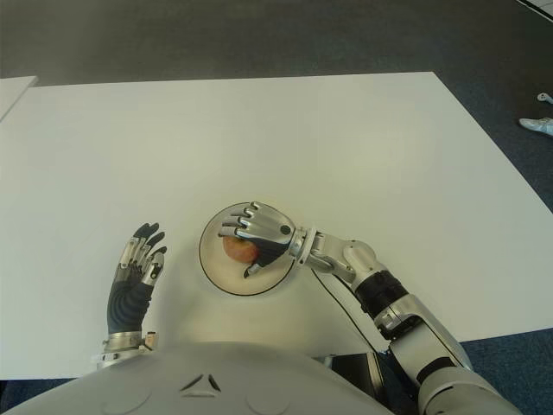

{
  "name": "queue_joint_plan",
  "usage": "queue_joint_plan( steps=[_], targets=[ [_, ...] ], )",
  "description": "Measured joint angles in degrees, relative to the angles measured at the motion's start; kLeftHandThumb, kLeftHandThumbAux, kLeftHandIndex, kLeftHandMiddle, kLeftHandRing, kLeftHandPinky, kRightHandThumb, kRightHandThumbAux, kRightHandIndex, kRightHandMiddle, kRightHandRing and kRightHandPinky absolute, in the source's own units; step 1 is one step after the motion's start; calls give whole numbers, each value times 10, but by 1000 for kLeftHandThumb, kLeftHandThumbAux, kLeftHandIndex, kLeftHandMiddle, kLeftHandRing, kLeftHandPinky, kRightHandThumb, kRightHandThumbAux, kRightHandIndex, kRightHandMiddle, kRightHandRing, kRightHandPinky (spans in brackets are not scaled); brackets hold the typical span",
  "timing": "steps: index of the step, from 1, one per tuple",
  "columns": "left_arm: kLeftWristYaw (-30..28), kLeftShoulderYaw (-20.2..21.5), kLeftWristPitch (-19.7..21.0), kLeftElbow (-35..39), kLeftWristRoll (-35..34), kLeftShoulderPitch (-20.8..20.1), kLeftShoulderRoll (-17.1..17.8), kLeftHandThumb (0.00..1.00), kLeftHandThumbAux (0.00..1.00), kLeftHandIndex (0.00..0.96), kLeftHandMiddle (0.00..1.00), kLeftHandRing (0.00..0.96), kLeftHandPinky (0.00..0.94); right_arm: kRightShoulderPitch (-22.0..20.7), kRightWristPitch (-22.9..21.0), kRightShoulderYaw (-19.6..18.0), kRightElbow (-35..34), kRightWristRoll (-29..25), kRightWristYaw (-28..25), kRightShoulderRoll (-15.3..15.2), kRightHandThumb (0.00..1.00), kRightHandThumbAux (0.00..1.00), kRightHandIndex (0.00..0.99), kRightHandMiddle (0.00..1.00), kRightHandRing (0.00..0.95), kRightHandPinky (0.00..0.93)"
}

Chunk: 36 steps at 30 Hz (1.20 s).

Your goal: Put the apples into the plate.

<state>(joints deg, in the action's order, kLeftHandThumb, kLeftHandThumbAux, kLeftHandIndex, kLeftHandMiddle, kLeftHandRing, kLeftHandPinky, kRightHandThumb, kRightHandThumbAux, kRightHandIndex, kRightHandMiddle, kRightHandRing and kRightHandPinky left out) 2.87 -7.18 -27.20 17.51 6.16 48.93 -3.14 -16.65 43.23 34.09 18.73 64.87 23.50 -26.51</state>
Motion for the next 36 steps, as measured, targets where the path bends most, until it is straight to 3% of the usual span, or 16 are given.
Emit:
queue_joint_plan(
  steps=[24, 26, 30, 33, 35, 36],
  targets=[
    [5, -6, -10, 4, 5, 7, -1, 148, 532, 109, 120, 138, 185, -55, -27, 65, 74, 3, 92, 5, 635, 702, 792, 876, 875, 873],
    [5, -7, -10, 4, 5, 6, -1, 149, 522, 111, 122, 140, 186, -59, -28, 70, 78, 3, 99, 5, 682, 706, 586, 856, 859, 848],
    [5, -7, -10, 3, 4, 5, 0, 150, 513, 113, 123, 139, 180, -64, -28, 75, 80, 3, 102, 2, 696, 709, 477, 790, 769, 742],
    [5, -7, -10, 3, 1, 3, 0, 149, 514, 112, 120, 134, 167, -64, -28, 75, 71, 0, 96, -4, 687, 713, 443, 689, 647, 585],
    [5, -7, -10, 1, 1, 1, 0, 146, 520, 107, 109, 120, 147, -60, -28, 74, 61, -6, 87, -10, 451, 594, 411, 555, 499, 434],
    [5, -7, -10, 1, 1, 1, 0, 146, 520, 106, 108, 118, 144, -59, -28, 74, 58, -8, 83, -13, 418, 578, 407, 536, 478, 413]
  ],
)
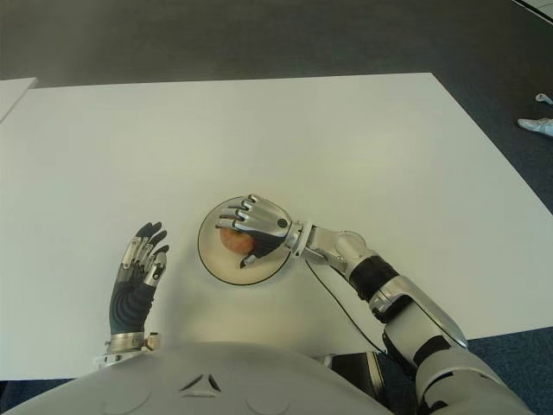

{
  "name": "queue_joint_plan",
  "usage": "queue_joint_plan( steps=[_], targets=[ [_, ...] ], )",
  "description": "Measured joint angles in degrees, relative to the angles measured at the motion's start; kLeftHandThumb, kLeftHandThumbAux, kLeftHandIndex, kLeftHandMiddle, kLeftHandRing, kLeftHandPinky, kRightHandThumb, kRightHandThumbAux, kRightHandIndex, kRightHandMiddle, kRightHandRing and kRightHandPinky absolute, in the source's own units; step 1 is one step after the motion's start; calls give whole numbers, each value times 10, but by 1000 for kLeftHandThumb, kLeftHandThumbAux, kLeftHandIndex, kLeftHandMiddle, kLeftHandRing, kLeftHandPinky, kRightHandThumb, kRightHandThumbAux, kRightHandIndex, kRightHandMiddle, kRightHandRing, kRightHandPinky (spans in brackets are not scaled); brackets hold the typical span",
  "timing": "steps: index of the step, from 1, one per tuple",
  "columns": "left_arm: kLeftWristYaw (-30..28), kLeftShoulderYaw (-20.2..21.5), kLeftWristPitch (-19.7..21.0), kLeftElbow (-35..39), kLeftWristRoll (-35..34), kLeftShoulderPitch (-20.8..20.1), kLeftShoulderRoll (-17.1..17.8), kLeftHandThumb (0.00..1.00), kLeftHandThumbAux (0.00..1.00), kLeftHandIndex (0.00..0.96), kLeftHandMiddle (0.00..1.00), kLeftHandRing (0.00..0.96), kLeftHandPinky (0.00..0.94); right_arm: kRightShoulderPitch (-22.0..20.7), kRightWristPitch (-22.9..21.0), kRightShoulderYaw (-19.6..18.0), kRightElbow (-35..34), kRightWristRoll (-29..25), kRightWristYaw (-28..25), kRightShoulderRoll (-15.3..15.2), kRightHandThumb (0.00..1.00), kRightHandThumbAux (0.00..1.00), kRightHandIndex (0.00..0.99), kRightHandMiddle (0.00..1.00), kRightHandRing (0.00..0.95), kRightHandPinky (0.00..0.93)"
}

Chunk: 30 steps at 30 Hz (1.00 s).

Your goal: Put the apples into the plate.

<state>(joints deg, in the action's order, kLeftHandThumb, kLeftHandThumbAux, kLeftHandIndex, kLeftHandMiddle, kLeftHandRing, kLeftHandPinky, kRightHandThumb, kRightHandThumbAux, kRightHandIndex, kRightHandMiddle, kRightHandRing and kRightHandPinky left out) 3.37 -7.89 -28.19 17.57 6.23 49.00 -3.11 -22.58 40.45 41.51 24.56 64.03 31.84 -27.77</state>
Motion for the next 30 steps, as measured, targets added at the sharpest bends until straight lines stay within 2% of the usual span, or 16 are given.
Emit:
queue_joint_plan(
  steps=[2, 5, 11, 16, 20, 25, 30],
  targets=[
    [1, 1, 0, -2, 0, -1, 0, 139, 526, 101, 101, 110, 140, 2, 0, -1, -4, -3, -5, -3, 323, 512, 327, 431, 377, 318],
    [4, 2, -1, -7, 5, -6, 0, 123, 524, 95, 93, 101, 130, 8, 0, -4, -12, -9, -11, -7, 243, 450, 230, 304, 261, 213],
    [14, 7, -10, -24, 25, -19, 2, 90, 513, 86, 79, 79, 104, 48, 5, -22, -81, -34, -57, -47, 132, 395, 104, 150, 114, 60],
    [22, 13, -12, -34, 37, -30, 3, 83, 513, 76, 73, 75, 108, 81, 15, -45, -145, -64, -121, -91, 42, 357, 25, 53, 26, 10],
    [24, 18, -13, -44, 45, -40, 3, 81, 511, 71, 72, 77, 109, 94, 17, -62, -173, -93, -173, -111, 9, 333, 5, 17, 5, 2],
    [27, 22, -13, -48, 50, -45, 3, 78, 508, 71, 76, 79, 112, 102, 17, -77, -187, -116, -213, -109, 2, 315, 0, 3, 0, 0],
    [28, 23, -12, -48, 51, -48, 3, 75, 506, 73, 80, 82, 116, 113, 17, -94, -193, -133, -226, -96, 7, 299, 0, 0, 0, 0]
  ],
)
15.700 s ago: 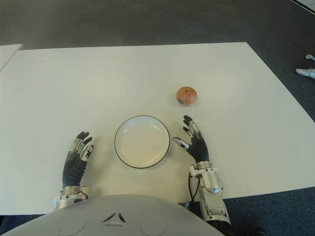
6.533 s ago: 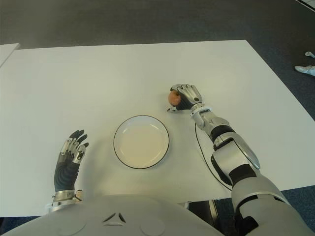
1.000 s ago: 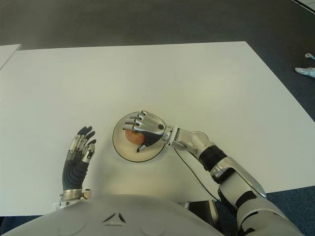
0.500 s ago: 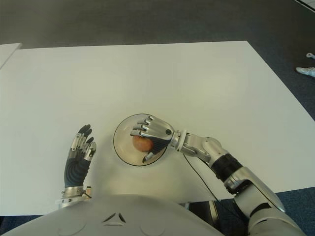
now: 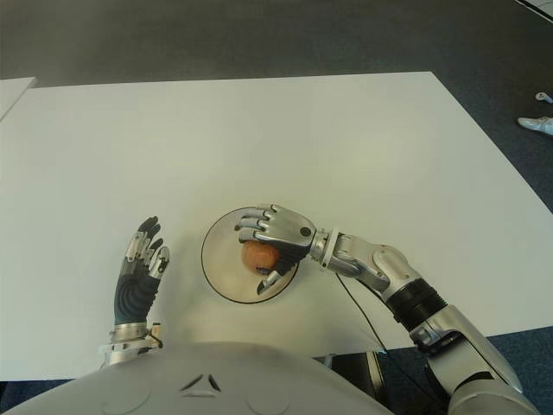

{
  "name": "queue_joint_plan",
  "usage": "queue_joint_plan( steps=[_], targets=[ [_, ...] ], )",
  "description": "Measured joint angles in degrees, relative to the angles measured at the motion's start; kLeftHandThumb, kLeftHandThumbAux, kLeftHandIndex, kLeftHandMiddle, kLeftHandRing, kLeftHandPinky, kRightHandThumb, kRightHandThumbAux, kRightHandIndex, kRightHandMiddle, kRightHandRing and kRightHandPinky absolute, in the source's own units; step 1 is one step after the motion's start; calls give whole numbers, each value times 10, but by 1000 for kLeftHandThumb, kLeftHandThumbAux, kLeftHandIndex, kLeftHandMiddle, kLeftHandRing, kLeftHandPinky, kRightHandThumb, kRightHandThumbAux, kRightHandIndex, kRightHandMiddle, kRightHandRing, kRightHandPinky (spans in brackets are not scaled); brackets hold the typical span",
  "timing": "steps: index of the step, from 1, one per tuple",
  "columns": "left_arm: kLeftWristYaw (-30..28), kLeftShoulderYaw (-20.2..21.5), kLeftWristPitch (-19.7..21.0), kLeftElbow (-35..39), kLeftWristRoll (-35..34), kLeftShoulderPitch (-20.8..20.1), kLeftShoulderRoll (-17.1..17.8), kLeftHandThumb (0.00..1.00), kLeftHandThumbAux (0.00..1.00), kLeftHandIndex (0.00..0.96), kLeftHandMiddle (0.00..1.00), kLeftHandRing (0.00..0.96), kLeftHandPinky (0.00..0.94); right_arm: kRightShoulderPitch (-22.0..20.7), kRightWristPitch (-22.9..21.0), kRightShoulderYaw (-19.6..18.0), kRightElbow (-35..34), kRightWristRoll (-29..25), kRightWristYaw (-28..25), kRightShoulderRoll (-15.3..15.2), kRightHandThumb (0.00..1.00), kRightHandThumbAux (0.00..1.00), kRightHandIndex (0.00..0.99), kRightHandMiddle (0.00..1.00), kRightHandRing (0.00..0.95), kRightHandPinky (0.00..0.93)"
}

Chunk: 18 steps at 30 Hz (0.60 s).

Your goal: Put the apples into the plate.

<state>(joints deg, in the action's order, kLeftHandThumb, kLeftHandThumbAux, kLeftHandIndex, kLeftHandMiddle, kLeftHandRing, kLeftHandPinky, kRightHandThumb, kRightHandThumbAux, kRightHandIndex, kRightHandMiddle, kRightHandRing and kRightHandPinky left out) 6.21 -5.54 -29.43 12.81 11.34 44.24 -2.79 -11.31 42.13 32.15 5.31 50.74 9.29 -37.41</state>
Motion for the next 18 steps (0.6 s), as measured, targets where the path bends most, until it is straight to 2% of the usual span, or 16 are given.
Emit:
queue_joint_plan(
  steps=[11, 18],
  targets=[
    [0, 0, 3, 0, 0, -3, 3, 78, 489, 67, 73, 76, 101, 18, 1, -38, -14, -30, -3, 19, 27, 270, 0, 0, 0, 0],
    [0, -1, 4, 0, 0, -6, 7, 83, 480, 67, 75, 84, 118, 26, 0, -51, -14, -67, -30, 28, 19, 229, 0, 0, 0, 0]
  ],
)
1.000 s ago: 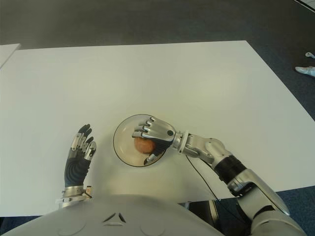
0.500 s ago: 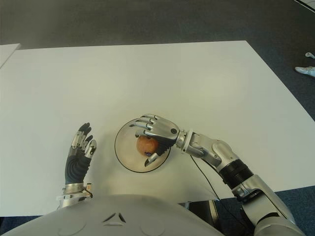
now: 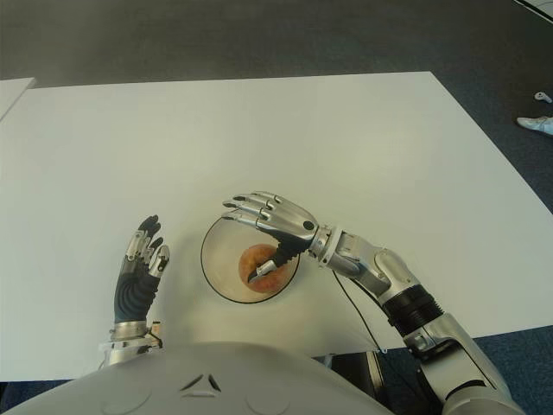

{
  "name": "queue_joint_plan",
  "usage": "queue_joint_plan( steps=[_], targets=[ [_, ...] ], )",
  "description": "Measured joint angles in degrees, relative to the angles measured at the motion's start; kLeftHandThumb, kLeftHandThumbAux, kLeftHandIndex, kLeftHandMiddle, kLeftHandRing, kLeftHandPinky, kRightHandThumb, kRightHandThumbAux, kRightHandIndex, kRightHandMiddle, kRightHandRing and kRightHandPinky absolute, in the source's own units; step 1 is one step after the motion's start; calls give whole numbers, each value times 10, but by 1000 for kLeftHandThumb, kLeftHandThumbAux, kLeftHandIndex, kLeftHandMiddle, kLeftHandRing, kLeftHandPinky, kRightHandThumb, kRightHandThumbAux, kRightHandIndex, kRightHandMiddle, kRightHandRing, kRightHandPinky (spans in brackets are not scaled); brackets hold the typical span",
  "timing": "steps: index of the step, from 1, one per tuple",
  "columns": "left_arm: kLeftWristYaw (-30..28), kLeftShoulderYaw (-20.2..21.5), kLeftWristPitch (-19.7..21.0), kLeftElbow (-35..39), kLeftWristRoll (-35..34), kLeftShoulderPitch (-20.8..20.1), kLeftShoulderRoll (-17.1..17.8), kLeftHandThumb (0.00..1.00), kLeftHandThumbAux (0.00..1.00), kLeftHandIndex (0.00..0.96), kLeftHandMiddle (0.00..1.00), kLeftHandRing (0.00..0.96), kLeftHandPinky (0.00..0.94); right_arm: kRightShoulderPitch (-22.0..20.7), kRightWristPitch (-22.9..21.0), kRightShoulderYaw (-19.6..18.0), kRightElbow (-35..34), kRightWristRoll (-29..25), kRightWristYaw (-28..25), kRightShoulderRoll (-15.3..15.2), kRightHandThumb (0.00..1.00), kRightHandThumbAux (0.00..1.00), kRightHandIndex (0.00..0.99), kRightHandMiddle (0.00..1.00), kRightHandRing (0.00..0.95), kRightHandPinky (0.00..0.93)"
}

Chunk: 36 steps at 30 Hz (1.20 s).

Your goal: Put the apples into the plate.

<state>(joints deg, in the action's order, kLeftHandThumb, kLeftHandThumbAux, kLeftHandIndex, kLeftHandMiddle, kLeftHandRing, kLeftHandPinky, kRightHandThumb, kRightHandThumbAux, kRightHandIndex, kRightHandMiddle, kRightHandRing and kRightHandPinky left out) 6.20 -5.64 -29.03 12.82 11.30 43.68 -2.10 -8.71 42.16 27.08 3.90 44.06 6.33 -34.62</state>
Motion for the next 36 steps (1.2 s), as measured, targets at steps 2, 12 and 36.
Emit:
queue_joint_plan(
  steps=[2, 12, 36],
  targets=[
    [0, -1, 1, 0, 0, -1, 1, 86, 478, 69, 80, 92, 129, 2, 0, -7, 0, -19, -9, 3, 19, 218, 0, 0, 0, 0],
    [0, -10, 22, 8, 0, -3, 2, 90, 481, 66, 89, 102, 128, 27, -21, -29, -24, -130, -96, 15, 9, 189, 0, 0, 0, 0],
    [0, -20, 77, 31, -8, 0, 1, 116, 522, 80, 105, 117, 162, 113, -111, -151, 7, -395, -199, 71, 50, 332, 26, 22, 3, 10]
  ],
)
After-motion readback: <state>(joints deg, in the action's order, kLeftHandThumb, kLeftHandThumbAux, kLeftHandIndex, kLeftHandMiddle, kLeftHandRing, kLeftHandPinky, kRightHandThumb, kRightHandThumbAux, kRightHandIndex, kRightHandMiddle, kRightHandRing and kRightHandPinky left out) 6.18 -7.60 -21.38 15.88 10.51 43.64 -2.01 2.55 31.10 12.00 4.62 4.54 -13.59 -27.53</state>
